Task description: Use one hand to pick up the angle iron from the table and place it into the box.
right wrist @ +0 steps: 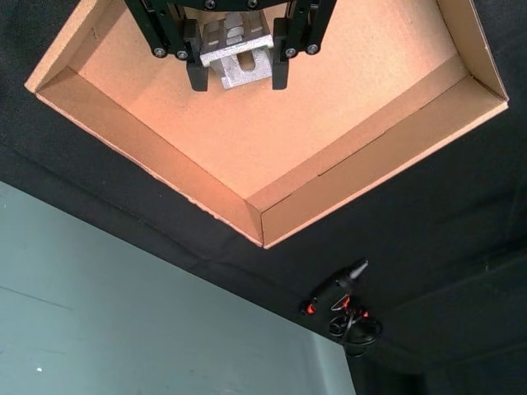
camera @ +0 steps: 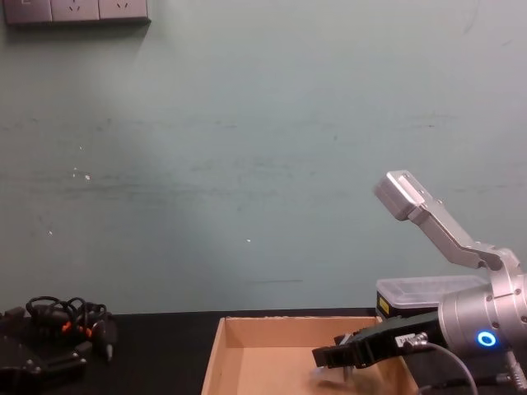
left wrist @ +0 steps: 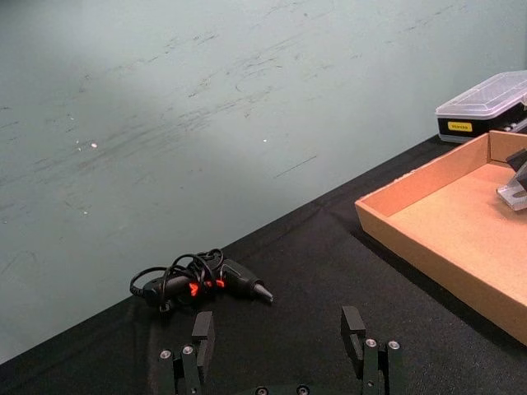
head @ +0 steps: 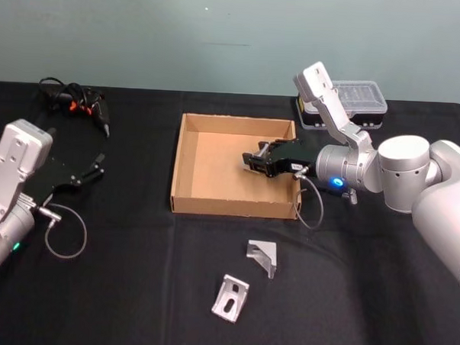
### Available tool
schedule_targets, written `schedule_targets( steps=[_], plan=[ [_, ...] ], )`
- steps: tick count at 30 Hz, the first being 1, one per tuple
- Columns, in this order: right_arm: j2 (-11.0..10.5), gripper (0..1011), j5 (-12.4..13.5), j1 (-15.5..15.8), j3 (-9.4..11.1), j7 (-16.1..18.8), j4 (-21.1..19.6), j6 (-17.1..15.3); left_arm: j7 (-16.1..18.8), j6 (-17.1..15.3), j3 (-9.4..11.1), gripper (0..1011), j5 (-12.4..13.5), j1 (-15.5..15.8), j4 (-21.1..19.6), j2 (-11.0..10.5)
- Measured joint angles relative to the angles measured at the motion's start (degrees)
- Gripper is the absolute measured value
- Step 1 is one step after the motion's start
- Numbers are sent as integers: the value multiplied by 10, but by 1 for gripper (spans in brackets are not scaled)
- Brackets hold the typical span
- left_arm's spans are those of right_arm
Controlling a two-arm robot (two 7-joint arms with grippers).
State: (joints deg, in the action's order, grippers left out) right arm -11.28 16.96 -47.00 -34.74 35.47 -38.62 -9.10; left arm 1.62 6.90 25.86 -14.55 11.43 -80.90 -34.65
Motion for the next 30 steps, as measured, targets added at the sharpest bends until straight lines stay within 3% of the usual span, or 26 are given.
schedule_targets(
  steps=[5, 16, 23, 27, 30],
  plan=[
    [-1, 510, 0, 1, 0, -1, -2, -1, 0, 0, 0, 1011, 0, 0, 0, 0],
    [-2, 874, 1, 2, -1, -2, -6, -2, 0, 0, 0, 1012, 0, 0, 0, 0],
    [-2, 1003, 1, 2, -1, -2, -6, -2, 0, 0, 0, 1011, 0, 0, 0, 0],
    [-12, 1002, -4, 18, 4, -6, -38, -1, 0, 0, 0, 1011, 0, 0, 0, 0],
    [-28, 1002, -9, 41, 8, -8, -90, -5, 0, 0, 0, 1011, 0, 0, 0, 0]
  ],
)
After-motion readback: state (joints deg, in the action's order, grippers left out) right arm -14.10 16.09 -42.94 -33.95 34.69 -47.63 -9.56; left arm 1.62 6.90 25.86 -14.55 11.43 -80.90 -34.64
